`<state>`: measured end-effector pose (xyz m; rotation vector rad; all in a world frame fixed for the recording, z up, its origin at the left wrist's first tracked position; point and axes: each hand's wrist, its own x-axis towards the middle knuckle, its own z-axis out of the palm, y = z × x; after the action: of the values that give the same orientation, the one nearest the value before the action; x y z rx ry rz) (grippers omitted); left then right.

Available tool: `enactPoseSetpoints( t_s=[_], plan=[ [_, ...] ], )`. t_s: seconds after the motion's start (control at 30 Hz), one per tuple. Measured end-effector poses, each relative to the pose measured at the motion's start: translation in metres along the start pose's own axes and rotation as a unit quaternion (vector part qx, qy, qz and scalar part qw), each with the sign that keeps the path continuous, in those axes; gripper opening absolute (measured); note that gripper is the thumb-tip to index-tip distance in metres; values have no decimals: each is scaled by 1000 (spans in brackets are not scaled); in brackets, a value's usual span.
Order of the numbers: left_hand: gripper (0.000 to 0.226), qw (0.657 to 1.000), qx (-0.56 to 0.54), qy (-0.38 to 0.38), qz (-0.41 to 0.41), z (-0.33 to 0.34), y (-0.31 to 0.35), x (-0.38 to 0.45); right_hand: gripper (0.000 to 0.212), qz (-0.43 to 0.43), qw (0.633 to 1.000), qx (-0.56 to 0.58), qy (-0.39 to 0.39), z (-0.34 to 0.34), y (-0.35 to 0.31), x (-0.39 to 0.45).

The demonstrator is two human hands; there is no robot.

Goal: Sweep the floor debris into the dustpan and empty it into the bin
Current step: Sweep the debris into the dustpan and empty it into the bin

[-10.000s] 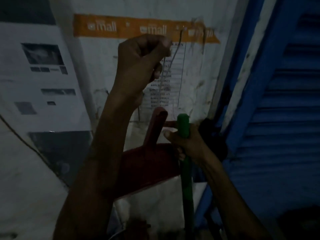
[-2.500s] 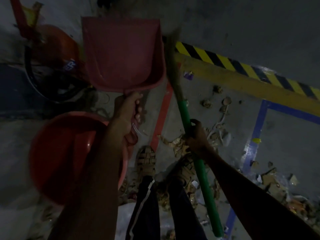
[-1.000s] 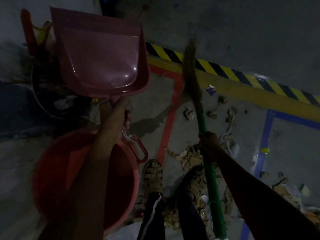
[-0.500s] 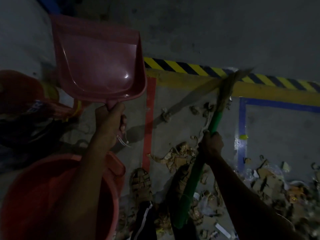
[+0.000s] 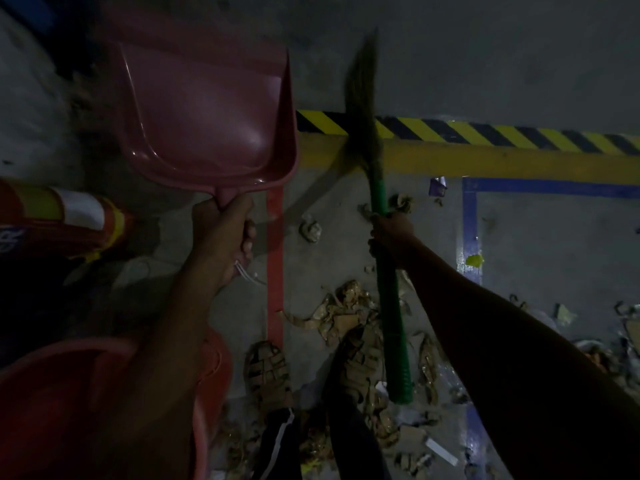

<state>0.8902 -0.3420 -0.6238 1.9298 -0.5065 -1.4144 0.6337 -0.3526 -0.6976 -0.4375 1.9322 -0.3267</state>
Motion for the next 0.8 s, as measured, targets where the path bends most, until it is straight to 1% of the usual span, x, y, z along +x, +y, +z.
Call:
enactPoseSetpoints(
  t_s=[0.1, 0.17, 0.27, 0.37, 0.43, 0.47, 0.5, 0.6, 0.67, 0.7, 0.77, 0.8],
  plan=[
    [27, 1000, 8, -4, 11, 10, -5, -2, 23, 34, 998, 31, 50, -22, 20, 4],
    [31, 1000, 8, -3, 8, 15, -8, -6, 22, 62, 992, 46, 99, -37, 41, 9],
    [30, 1000, 5, -5, -9, 22, -13, -12, 23, 101, 983, 30, 151, -64, 73, 10],
    [29, 1000, 10, -5, -22, 25, -21, -21, 31, 93, 979, 11, 181, -78, 101, 10],
    [29, 999, 18, -10, -28, 25, -26, -27, 29, 105, 967, 42, 228, -76, 109, 1],
    [29, 999, 20, -10, -32, 25, -30, -30, 29, 95, 965, 43, 242, -72, 114, -3],
    [29, 999, 21, -9, -36, 24, -33, -32, 28, 66, 966, 28, 249, -66, 118, -8],
    [27, 998, 28, -6, -48, 22, -44, -40, 27, -55, 973, -31, 222, -48, 135, -22],
    [27, 998, 37, -4, -53, 18, -51, -45, 27, -118, 975, -56, 178, -32, 145, -29],
    [27, 998, 40, -2, -53, 15, -54, -48, 27, -146, 976, -73, 144, -24, 146, -35],
    [27, 997, 51, 1, -53, 8, -62, -55, 34, -199, 968, -127, 89, -6, 149, -44],
    [28, 997, 54, 2, -54, 5, -65, -59, 41, -203, 963, -166, 65, 0, 151, -46]
  ],
)
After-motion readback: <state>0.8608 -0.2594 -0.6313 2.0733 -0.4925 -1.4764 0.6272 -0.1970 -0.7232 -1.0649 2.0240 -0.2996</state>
